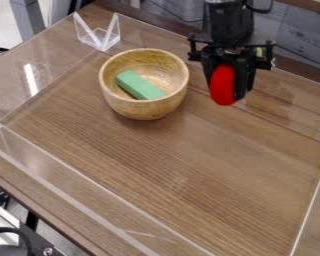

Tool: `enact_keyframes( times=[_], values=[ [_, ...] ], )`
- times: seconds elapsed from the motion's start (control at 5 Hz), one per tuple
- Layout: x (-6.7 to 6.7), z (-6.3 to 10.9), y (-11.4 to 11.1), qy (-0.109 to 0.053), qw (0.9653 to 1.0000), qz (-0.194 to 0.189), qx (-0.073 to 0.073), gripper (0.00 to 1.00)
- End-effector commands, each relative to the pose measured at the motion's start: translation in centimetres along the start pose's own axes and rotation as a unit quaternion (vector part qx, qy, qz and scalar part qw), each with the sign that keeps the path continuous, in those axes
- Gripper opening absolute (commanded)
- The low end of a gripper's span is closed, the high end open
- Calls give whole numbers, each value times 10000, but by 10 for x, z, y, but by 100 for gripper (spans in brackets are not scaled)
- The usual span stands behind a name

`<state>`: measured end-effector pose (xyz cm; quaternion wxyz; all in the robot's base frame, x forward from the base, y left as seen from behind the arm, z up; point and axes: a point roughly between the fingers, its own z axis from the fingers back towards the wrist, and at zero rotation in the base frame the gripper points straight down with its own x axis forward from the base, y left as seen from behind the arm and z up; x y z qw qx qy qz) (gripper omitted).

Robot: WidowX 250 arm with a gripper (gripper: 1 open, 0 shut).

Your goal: Move the red fruit to the right

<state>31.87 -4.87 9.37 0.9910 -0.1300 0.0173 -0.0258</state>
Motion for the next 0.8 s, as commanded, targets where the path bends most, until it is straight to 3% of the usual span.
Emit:
enact_keyframes(
  times=[0.0,0.2,0.6],
  values=[
    [8,2,-2,-290,9994,174,70,0],
    [11,-4,0,-363,9986,373,131,0],
    [30,-19,21,-404,9988,240,166,0]
  ],
)
